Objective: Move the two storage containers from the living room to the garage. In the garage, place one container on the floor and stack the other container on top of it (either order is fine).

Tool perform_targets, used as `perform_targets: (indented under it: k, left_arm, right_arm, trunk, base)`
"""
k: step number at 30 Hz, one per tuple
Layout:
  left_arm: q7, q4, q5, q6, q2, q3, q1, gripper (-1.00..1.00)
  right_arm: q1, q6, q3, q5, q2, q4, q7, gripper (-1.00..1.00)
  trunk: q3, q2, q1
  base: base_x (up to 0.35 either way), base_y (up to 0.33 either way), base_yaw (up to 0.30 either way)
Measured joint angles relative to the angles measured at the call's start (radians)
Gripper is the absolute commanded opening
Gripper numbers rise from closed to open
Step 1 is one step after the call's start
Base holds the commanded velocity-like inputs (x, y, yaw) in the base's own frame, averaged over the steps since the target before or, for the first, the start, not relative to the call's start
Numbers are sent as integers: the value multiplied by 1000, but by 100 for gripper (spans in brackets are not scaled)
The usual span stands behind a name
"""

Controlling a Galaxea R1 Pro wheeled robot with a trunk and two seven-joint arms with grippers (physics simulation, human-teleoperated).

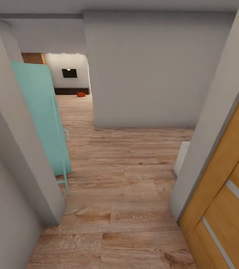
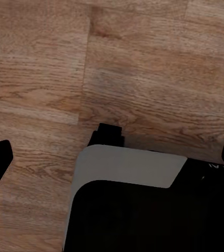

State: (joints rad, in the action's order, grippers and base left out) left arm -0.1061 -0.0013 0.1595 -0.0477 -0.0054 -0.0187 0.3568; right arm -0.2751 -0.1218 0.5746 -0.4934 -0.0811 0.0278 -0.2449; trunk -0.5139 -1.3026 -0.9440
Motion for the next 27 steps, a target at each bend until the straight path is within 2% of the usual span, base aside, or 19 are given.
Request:
perform_targets:
  k: [27]
  left_arm:
    - [1,0,3,0,-10,0,0,100]
  right_arm:
    - [0,0,0,0,4,0,-1,100]
  trunk:
    - [0,0,0]
  base:
    - [320,0,0]
